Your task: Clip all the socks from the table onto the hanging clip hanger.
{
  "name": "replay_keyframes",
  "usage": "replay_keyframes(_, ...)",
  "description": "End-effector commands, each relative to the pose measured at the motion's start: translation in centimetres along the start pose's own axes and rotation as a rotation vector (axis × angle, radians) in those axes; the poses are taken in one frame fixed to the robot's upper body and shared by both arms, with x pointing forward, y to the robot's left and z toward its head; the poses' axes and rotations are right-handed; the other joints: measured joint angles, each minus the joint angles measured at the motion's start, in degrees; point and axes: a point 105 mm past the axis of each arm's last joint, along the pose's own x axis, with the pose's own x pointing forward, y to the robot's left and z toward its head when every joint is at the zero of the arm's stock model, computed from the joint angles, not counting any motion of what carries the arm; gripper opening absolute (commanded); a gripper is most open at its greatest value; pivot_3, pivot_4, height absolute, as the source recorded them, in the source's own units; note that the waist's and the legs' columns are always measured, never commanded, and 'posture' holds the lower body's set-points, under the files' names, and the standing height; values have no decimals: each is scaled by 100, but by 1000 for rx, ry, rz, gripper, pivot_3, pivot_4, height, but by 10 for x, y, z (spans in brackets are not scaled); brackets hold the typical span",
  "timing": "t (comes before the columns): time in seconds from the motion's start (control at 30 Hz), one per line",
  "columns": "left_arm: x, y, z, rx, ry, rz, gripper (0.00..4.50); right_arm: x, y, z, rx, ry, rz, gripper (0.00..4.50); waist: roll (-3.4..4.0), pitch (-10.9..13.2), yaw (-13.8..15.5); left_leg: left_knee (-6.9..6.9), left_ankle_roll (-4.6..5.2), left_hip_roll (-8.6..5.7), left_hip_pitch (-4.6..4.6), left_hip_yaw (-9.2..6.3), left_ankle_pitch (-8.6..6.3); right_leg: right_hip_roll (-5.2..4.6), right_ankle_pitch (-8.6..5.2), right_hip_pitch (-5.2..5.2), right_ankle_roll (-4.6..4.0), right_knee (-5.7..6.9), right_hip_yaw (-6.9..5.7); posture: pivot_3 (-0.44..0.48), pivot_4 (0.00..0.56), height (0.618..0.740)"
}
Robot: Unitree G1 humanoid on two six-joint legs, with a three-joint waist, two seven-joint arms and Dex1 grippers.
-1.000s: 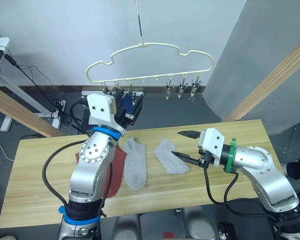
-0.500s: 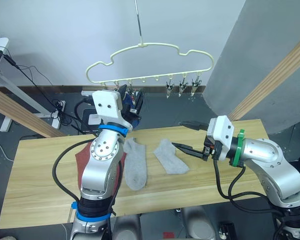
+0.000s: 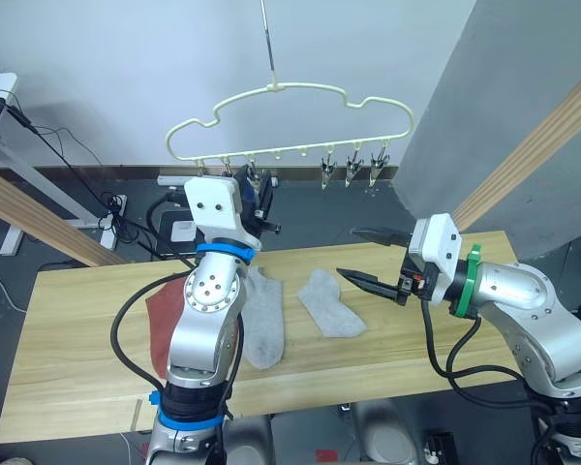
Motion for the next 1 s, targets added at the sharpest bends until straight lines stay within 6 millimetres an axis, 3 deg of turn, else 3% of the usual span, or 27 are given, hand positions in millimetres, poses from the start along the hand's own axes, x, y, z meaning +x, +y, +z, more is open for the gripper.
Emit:
replay_keyframes(0.03,-3,-3,11,12,-41,1,1648,-2,3,16,-29,-45,18,3243,0,0,0,0,0,0,0,0,0,0,0,0,0,0,0,-156,350,740)
replay_keyframes(0.17,-3,-2,8,17,-31,9,1648,0,2,25,-39,-86,16,3243,-1,0,-1,0,0,0,0,0,0,0,-2,0,3,0,0,-156,351,740)
replay_keyframes(0.33,-3,-5,7,19,-29,1,1648,2,-14,36,-122,-175,-98,3243,-1,0,-3,0,0,1,0,-1,0,1,-3,0,4,0,0,-161,351,740)
replay_keyframes(0.6,-2,-5,6,15,-24,3,1648,8,-30,35,-68,-170,-131,3243,-1,0,-6,-1,0,2,0,1,0,1,0,-1,0,-1,0,-160,352,740)
replay_keyframes(1.0,-3,-5,8,7,-30,30,1648,5,-24,37,-72,-174,-133,3243,0,0,-5,-1,0,1,-1,3,0,0,0,-1,0,-3,1,-161,353,740)
